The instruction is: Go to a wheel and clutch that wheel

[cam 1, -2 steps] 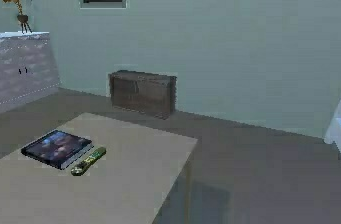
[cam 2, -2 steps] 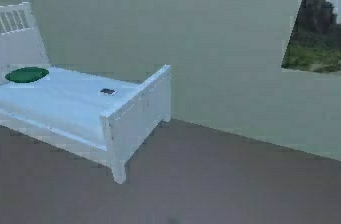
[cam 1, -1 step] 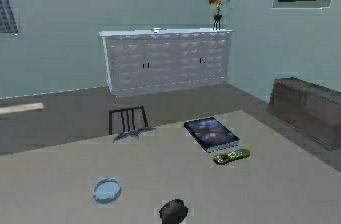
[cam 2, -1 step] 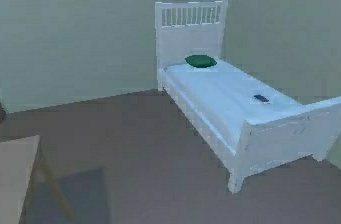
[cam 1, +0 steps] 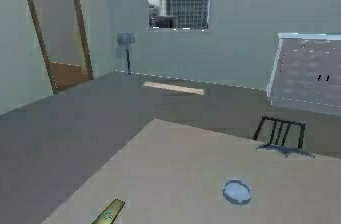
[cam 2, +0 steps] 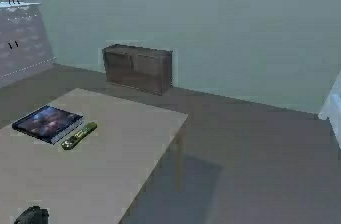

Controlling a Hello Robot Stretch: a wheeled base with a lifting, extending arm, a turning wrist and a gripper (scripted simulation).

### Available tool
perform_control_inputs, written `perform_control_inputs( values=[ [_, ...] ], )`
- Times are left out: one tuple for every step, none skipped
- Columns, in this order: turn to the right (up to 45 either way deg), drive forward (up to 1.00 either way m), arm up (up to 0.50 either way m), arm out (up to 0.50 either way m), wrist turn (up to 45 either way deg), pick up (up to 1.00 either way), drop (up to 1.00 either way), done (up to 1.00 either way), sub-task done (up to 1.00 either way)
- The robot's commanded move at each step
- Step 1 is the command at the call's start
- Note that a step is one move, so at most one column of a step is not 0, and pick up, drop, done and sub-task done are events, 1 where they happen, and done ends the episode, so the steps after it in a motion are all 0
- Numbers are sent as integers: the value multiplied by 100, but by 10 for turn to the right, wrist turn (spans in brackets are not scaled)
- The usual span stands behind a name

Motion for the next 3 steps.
perform_control_inputs(
  values=[
    [-360,0,0,0,0,0,0,0,0],
    [0,0,50,0,0,0,0,0,0],
    [0,0,38,0,0,0,0,0,0]
  ],
)
